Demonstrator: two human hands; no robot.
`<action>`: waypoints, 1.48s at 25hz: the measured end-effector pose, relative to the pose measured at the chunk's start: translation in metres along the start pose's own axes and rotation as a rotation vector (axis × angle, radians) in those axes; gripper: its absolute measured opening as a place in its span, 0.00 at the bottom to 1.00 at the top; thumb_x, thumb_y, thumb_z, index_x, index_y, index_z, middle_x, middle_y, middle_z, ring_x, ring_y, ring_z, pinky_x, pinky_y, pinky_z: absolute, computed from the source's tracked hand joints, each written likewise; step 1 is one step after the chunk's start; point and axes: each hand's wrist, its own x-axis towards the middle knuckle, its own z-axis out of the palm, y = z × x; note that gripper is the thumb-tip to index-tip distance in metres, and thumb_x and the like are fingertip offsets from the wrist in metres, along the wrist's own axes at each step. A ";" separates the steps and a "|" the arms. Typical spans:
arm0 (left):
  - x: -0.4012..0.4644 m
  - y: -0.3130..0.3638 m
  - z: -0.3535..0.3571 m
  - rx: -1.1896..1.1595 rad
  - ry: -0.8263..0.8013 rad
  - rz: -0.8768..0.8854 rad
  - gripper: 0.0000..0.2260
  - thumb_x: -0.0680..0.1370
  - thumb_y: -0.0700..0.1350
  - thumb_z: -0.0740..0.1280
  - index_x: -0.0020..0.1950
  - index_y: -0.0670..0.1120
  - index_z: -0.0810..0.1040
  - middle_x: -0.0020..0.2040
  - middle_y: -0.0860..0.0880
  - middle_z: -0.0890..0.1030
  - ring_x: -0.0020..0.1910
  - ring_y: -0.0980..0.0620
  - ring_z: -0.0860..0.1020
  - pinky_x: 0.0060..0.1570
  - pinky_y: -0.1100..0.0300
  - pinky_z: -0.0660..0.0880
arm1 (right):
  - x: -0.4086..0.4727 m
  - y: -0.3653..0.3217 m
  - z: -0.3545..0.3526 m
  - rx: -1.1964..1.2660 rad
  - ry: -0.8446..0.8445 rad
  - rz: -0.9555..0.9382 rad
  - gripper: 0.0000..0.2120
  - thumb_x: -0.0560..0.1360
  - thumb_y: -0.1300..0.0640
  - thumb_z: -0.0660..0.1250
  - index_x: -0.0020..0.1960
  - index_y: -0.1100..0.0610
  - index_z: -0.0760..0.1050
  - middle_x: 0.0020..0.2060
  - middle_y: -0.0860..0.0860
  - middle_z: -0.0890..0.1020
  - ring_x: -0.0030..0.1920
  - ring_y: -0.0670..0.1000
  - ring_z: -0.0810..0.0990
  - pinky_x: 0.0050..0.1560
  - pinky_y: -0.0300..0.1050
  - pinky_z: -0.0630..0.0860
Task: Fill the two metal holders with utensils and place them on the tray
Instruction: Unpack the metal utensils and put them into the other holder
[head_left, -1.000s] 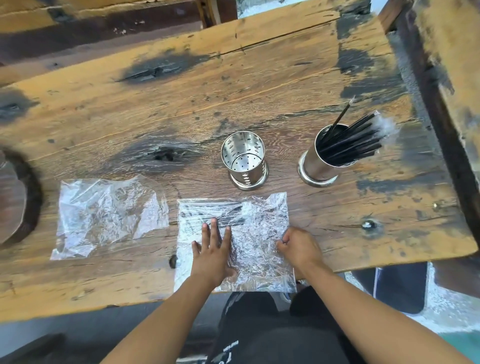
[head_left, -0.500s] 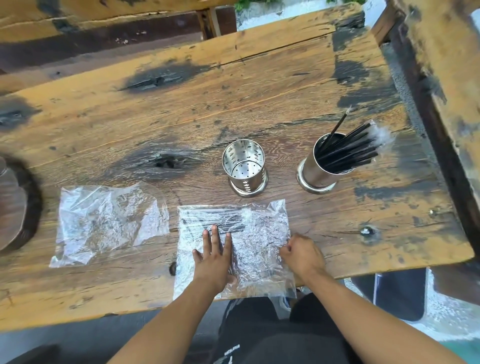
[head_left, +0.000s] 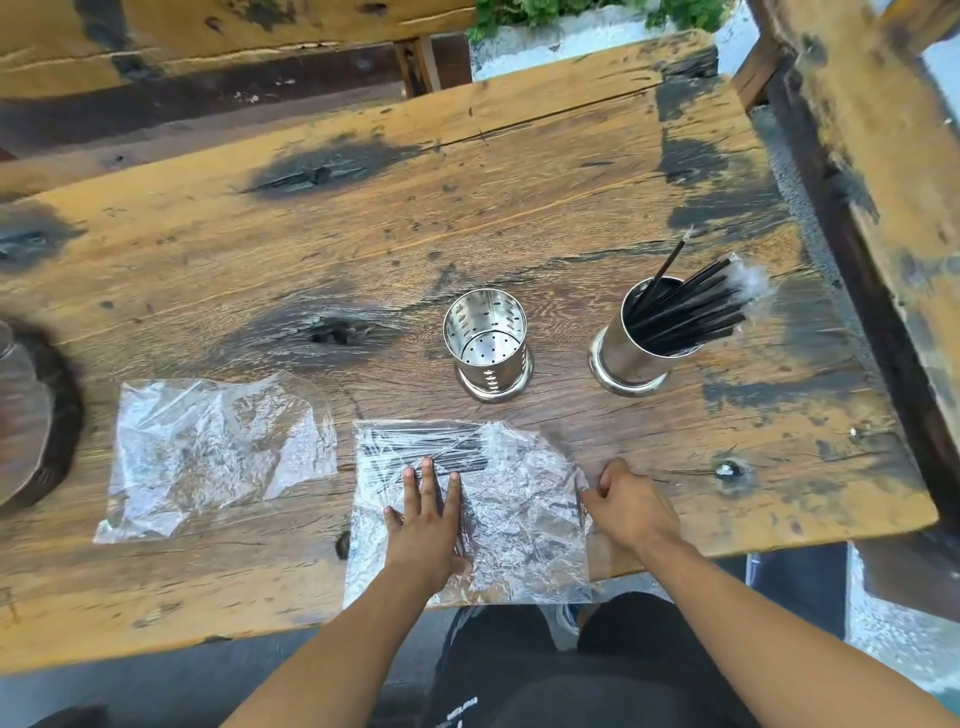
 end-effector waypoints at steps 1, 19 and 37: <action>0.000 0.000 0.000 0.001 0.007 0.001 0.55 0.77 0.57 0.73 0.82 0.50 0.30 0.77 0.41 0.22 0.77 0.35 0.26 0.77 0.29 0.49 | 0.000 -0.004 0.001 -0.013 0.009 -0.029 0.11 0.76 0.44 0.66 0.49 0.50 0.70 0.37 0.46 0.79 0.39 0.50 0.79 0.37 0.44 0.74; 0.002 -0.005 0.006 -0.009 0.064 0.024 0.55 0.76 0.59 0.73 0.82 0.52 0.30 0.75 0.43 0.22 0.78 0.35 0.27 0.77 0.29 0.50 | 0.034 -0.002 -0.006 0.312 0.173 0.206 0.08 0.78 0.55 0.68 0.43 0.58 0.82 0.37 0.51 0.82 0.46 0.56 0.82 0.46 0.40 0.69; -0.025 -0.018 0.016 -0.216 0.393 0.115 0.43 0.76 0.69 0.64 0.83 0.58 0.45 0.84 0.47 0.36 0.83 0.42 0.37 0.81 0.42 0.54 | 0.021 -0.025 0.010 1.108 -0.716 0.176 0.17 0.80 0.73 0.60 0.64 0.62 0.80 0.54 0.60 0.86 0.35 0.48 0.83 0.32 0.39 0.82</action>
